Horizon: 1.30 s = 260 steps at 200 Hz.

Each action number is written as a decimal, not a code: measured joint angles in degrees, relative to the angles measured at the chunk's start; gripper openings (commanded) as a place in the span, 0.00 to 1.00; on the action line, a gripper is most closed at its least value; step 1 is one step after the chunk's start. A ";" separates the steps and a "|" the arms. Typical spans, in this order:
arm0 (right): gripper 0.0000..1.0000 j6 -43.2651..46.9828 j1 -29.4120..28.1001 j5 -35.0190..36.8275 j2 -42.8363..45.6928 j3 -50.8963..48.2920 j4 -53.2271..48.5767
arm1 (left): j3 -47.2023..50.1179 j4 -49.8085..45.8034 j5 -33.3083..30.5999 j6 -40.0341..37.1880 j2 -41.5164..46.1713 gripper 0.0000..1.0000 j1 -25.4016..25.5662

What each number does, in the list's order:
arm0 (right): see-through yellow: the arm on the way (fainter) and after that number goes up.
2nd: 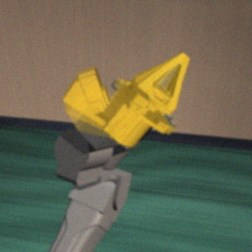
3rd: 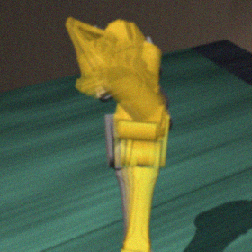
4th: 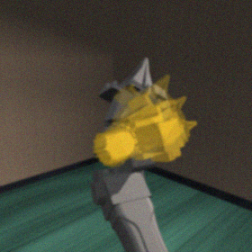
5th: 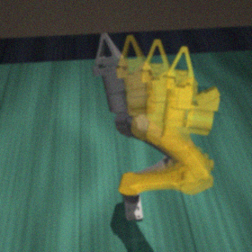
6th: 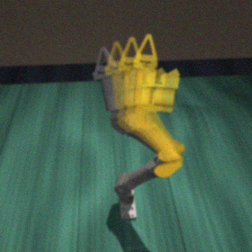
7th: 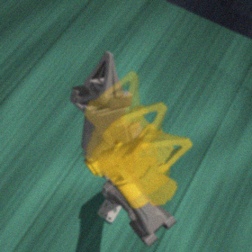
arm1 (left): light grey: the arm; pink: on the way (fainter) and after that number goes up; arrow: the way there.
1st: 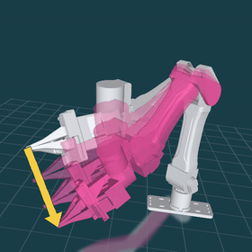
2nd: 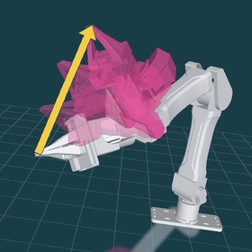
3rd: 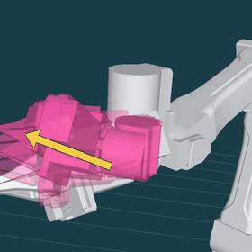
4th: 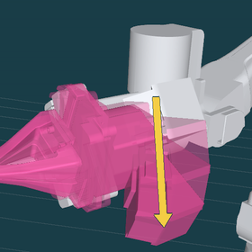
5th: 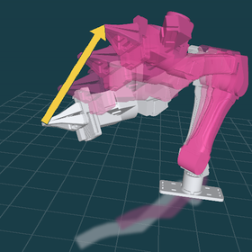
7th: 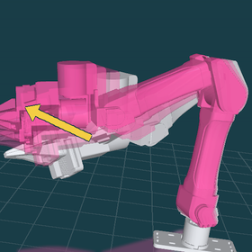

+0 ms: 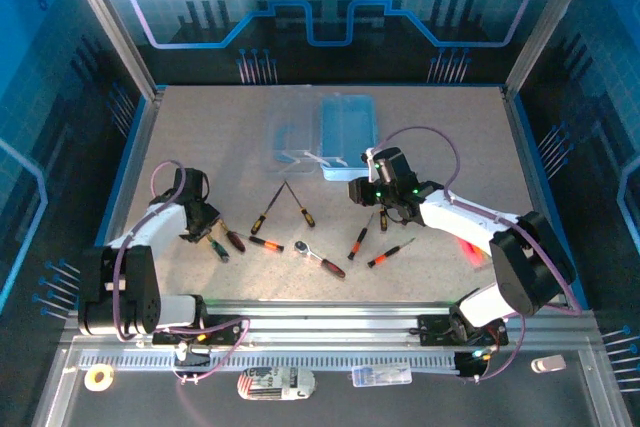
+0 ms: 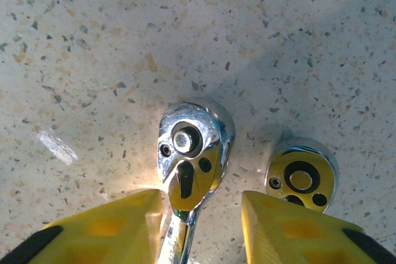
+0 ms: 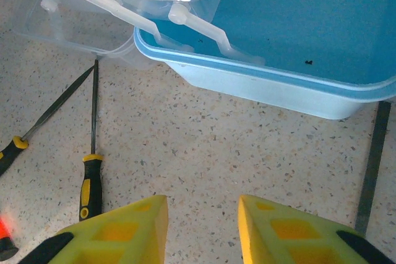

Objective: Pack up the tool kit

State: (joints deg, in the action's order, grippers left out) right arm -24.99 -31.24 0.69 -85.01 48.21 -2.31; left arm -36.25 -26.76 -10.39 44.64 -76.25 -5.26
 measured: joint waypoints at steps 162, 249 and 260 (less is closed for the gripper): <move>0.39 0.00 -0.70 0.70 0.07 0.00 0.00 | 4.39 1.40 -0.81 3.32 1.84 0.15 -0.26; 0.39 0.00 -0.72 1.92 0.59 -0.33 0.26 | 7.21 2.54 -1.40 1.53 13.00 0.07 -0.26; 0.39 0.00 -0.72 1.90 0.59 -0.33 0.26 | 7.19 2.51 -1.38 1.33 13.66 0.06 -0.26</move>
State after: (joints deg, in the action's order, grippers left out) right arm -24.99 -31.97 2.59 -84.42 47.88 -2.04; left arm -29.06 -24.25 -11.77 45.98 -62.59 -5.52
